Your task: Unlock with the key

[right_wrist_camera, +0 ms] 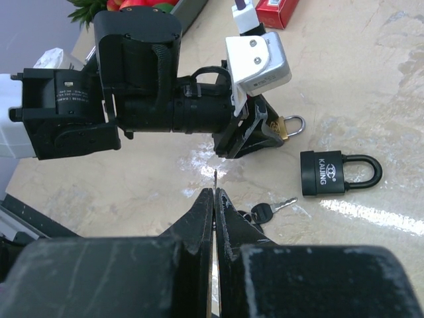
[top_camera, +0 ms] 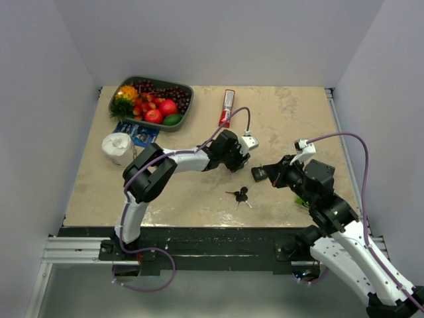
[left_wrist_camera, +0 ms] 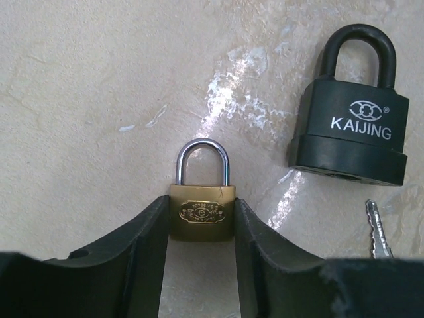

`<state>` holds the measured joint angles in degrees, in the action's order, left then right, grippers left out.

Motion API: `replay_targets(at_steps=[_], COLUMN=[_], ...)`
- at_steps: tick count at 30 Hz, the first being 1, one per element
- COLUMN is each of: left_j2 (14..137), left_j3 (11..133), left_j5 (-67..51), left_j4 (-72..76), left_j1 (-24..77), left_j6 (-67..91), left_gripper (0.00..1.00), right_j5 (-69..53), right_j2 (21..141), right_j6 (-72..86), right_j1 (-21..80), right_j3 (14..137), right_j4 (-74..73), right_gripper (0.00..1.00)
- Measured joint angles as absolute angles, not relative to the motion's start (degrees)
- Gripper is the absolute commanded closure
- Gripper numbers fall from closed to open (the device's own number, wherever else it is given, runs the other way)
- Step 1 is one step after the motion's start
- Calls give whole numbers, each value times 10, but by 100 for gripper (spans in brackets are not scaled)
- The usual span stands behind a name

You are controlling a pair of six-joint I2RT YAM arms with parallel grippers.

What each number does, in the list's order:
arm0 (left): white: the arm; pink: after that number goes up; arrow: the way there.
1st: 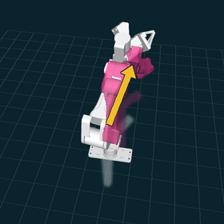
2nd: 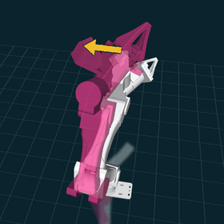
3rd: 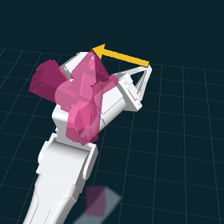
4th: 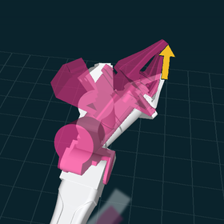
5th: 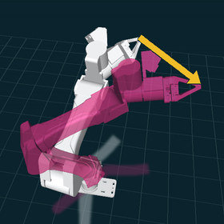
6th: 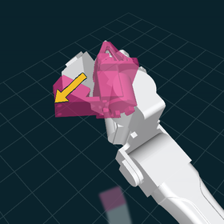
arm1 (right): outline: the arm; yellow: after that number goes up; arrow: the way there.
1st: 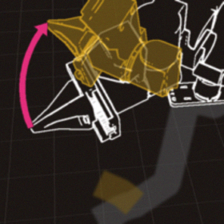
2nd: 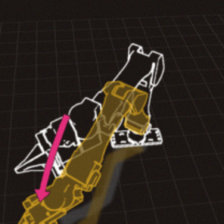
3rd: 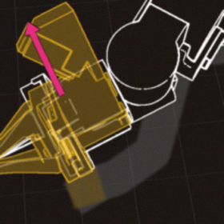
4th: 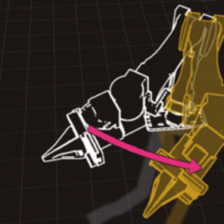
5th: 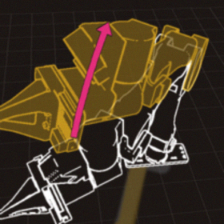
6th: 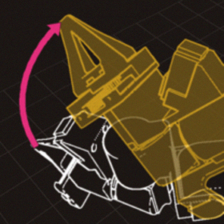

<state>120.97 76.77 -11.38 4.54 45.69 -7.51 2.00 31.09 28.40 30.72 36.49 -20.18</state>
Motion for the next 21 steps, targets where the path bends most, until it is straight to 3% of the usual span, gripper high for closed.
replay_targets(at_steps=[1,7,21], left_j2=[1210,1209,1146], left_j3=[768,763,685], left_j5=[-107,-64,173], left_j4=[46,60,30], left_j1=[458,460,445], left_j6=[-72,-33,201], left_gripper=[75,100,100], right_j5=[20,20,-17], right_j2=[311,312,350], right_j6=[284,285,292], right_j1=[307,307,307], right_j3=[365,363,297], right_j4=[-202,-202,-136], right_gripper=[100,100,100])
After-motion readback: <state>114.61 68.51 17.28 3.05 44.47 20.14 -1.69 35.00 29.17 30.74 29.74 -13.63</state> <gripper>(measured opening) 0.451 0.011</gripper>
